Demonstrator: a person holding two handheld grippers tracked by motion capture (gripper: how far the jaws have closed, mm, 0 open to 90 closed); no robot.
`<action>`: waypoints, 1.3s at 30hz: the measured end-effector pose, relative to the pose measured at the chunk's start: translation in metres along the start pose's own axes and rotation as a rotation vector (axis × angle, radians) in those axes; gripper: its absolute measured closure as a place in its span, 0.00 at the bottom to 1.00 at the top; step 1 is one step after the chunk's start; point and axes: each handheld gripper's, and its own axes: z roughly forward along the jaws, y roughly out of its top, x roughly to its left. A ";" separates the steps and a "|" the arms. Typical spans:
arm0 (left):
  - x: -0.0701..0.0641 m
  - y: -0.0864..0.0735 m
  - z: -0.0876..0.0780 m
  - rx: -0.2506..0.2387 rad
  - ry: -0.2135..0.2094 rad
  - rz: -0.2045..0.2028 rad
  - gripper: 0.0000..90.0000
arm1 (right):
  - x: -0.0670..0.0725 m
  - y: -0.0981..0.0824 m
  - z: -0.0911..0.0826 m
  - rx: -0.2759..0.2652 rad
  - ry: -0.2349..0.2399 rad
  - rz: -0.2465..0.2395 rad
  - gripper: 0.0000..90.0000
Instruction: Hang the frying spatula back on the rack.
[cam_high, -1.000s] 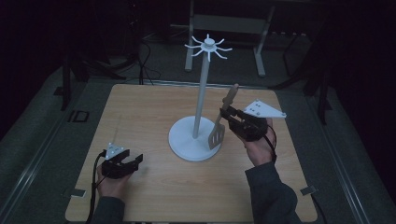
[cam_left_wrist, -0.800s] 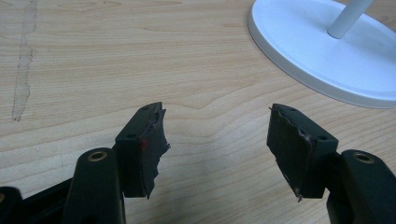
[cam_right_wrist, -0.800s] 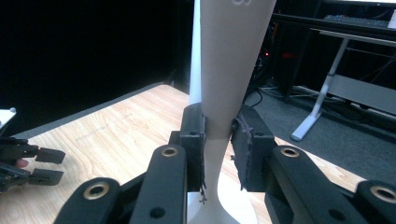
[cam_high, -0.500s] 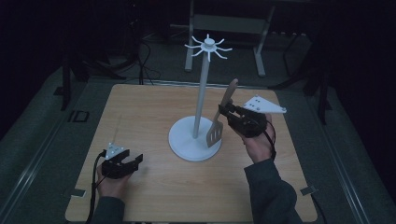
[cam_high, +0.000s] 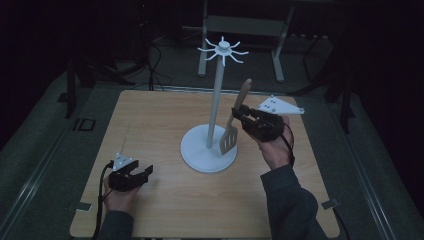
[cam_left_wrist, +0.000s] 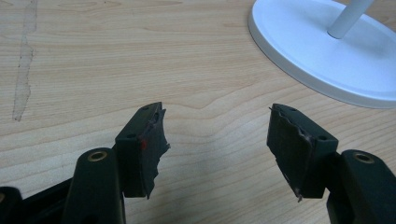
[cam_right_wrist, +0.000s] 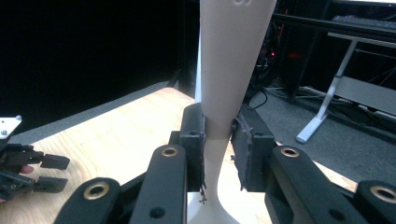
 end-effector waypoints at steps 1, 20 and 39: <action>0.000 0.000 0.000 0.000 0.000 0.000 0.41 | 0.000 0.001 0.000 0.000 -0.001 0.001 0.83; 0.000 0.000 0.000 0.000 -0.002 -0.001 0.41 | -0.005 0.019 0.005 0.006 0.017 0.005 0.83; 0.001 0.000 0.000 -0.002 -0.002 -0.003 0.41 | -0.008 0.037 0.012 0.016 0.015 -0.002 0.83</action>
